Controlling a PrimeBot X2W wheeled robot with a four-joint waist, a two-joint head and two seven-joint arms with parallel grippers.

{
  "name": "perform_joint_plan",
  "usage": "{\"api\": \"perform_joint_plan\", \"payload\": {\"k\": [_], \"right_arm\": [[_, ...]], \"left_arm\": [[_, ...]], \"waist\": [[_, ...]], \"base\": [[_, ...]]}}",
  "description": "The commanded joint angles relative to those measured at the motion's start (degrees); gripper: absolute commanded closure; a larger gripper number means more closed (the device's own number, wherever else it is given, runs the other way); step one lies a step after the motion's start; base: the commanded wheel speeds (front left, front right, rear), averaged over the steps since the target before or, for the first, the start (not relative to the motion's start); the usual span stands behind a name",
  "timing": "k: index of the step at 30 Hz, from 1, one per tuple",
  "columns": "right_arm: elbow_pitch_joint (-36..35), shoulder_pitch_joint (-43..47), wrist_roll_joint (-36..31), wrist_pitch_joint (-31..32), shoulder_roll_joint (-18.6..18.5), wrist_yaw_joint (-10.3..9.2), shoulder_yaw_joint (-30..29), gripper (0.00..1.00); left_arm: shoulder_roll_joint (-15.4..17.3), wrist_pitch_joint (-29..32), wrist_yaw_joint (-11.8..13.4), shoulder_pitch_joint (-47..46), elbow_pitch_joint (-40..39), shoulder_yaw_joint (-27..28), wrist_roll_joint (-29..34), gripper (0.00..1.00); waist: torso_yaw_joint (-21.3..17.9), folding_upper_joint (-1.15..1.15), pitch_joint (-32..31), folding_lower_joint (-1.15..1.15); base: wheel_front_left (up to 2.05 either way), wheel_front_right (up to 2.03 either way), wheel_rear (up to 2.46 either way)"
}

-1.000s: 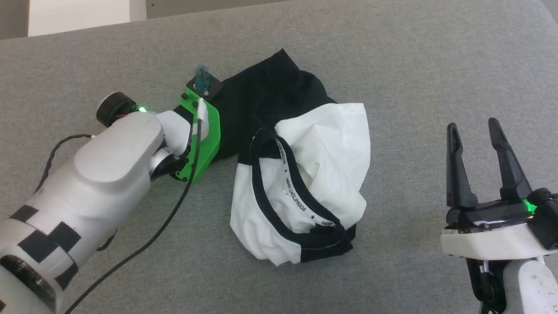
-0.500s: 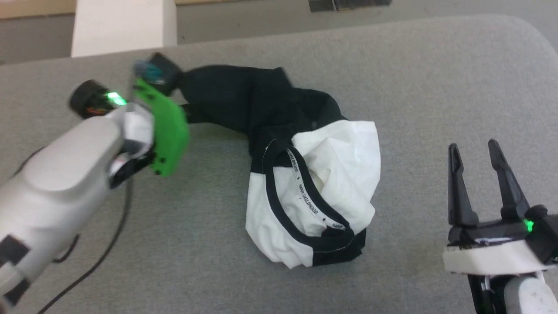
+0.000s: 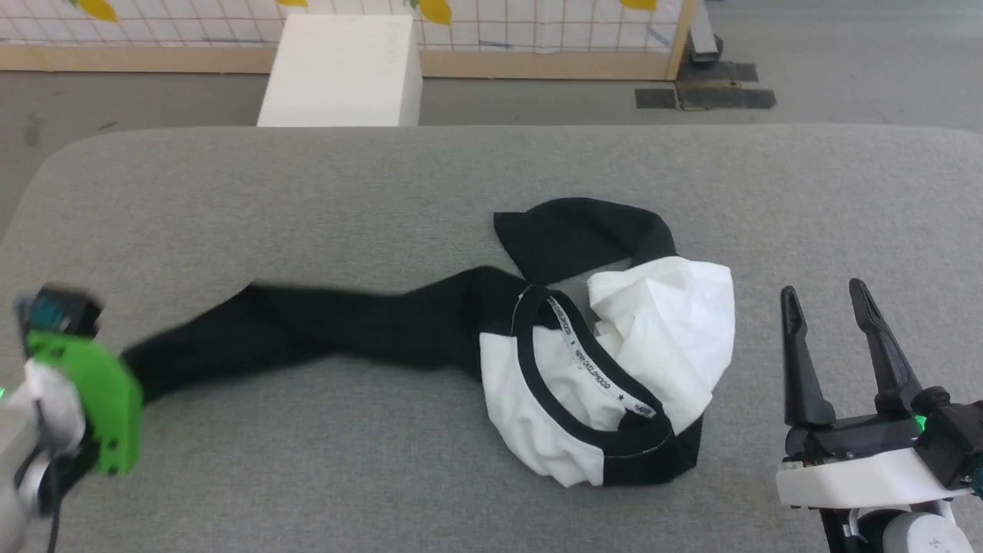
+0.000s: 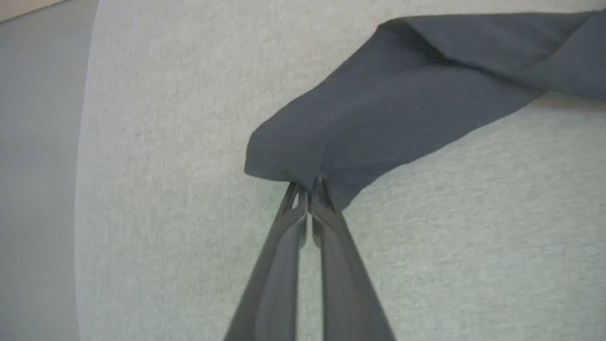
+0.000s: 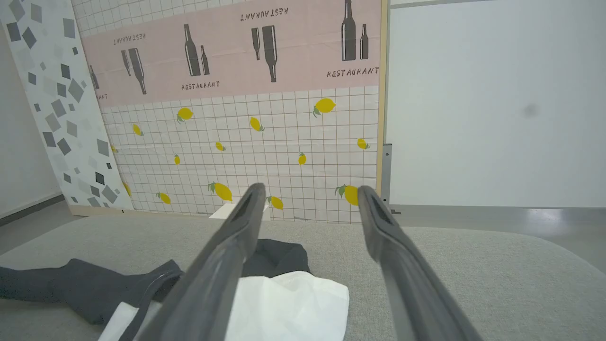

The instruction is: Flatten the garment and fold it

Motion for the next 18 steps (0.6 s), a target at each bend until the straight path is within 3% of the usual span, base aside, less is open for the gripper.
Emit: {"api": "perform_joint_plan", "payload": {"k": [1, 4, 8, 12, 13, 14, 16, 18], "right_arm": [[0.11, 0.60, -0.31, -0.28, 0.04, -0.09, 0.18, 0.00], [0.32, 0.69, -0.59, -0.28, 0.04, -0.09, 0.72, 0.00], [0.61, 1.12, -1.01, -0.28, 0.04, -0.09, 0.24, 0.00], [0.85, 1.58, -1.38, -0.28, 0.04, -0.09, -0.20, 0.00], [0.98, 1.69, -1.60, -0.28, 0.04, -0.09, -0.14, 0.00], [1.10, 1.74, -1.72, -0.28, 0.04, -0.09, -0.19, 0.00], [0.91, 1.63, -2.11, -0.28, 0.04, -0.09, -0.84, 0.00], [0.71, 1.61, -2.39, -0.28, 0.04, -0.09, -1.66, 0.00]], "left_arm": [[0.20, -0.02, 0.55, 2.89, 1.95, 0.42, -2.33, 1.00], [-0.66, 0.85, 1.10, 7.83, 7.55, -0.31, -5.09, 1.00], [-4.43, 1.46, -0.23, 12.28, 13.35, 0.09, -9.36, 1.00], [-8.15, -1.80, -1.61, 12.65, 17.65, 1.07, -10.24, 1.00], [-8.72, -3.84, -1.81, 12.08, 18.62, 1.14, -9.38, 0.64], [-9.00, -6.11, -1.54, 11.40, 19.44, 1.21, -8.34, 0.00], [-9.24, -16.34, -0.07, 8.63, 21.10, 1.94, -4.33, 0.00], [-9.32, -22.76, 1.34, 7.05, 21.02, 2.77, -2.11, 0.00]], "waist": [[0.97, 0.00, -0.86, 0.00], [0.23, 0.00, -0.24, 0.00], [-0.29, 0.00, 0.22, 0.00], [0.01, 0.00, -0.13, 0.00], [0.17, 0.00, -0.48, 0.00], [0.33, 0.00, -0.83, 0.00], [0.80, 0.00, -2.09, 0.00], [1.22, 0.00, -3.02, 0.00]], "base": [[0.00, 0.00, 0.00], [0.00, 0.00, 0.00], [0.00, 0.00, 0.00], [0.00, 0.00, 0.00], [0.00, 0.00, 0.00], [0.00, 0.00, 0.00], [0.00, 0.00, 0.00], [0.00, 0.00, 0.00]]}}
